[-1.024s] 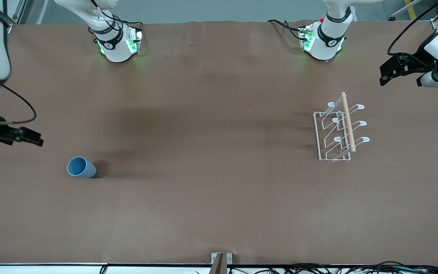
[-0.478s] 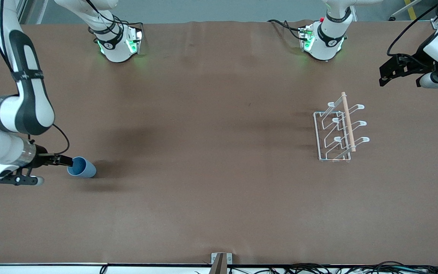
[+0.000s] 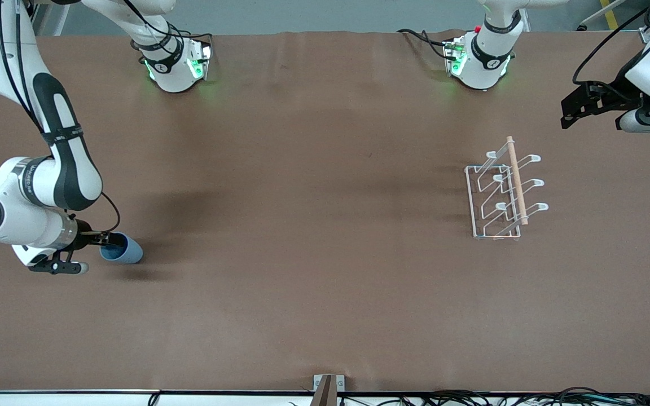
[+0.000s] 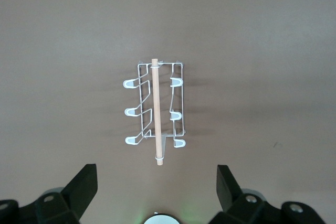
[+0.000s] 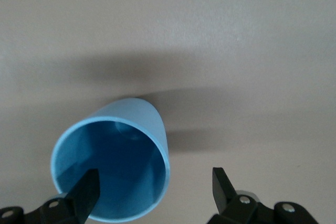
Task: Hang cup on cup holder
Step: 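Lift the blue cup and tilt it sideways with the right gripper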
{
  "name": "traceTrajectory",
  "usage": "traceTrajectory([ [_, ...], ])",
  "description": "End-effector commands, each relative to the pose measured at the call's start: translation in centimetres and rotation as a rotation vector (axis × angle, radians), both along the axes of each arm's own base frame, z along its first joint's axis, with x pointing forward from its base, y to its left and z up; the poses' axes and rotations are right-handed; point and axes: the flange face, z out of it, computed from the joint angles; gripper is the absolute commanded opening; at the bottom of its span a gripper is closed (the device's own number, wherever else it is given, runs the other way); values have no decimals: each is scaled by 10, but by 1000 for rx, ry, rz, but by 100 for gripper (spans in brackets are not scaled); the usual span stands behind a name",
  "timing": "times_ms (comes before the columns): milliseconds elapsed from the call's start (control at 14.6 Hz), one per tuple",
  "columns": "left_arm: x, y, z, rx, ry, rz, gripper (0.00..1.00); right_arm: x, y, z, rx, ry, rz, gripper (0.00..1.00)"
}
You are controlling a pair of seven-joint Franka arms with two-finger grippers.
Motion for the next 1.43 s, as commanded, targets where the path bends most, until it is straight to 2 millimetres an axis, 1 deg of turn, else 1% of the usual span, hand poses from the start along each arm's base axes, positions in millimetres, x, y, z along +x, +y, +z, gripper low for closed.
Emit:
traceTrajectory([
  [0,2,0,5,3,-6,-11,100,-15,-4,-4,9,11,4,61],
  [68,2,0,5,3,-4,-11,100,-16,-1,-7,11,17,8,40],
  [137,2,1,5,5,-4,-10,100,-17,0,-8,11,18,10,27],
  [205,2,1,5,5,-4,-8,100,-16,1,-8,11,18,11,20],
  [273,2,1,4,2,-2,-8,100,-16,2,-8,11,18,13,17],
  [478,2,3,4,0,3,-7,100,-15,6,-6,11,17,19,12],
  [546,1,3,5,0,3,-5,100,-15,8,-3,12,15,20,9],
  [683,1,3,5,-3,3,-6,100,-12,20,8,9,3,32,4],
  [819,1,3,5,-4,3,-7,100,-12,33,29,16,10,43,1],
  [956,1,3,5,-7,3,-8,100,-10,52,54,30,24,63,0],
  [1092,1,0,5,-8,2,-12,100,-8,79,82,114,29,56,0],
  [1229,-1,-8,6,-8,2,-28,100,-8,104,108,217,61,45,0],
  [1297,-1,-11,6,-8,2,-35,100,-8,114,118,273,72,35,0],
  [1365,-1,-12,6,-8,2,-38,100,-9,122,121,333,85,19,0],
])
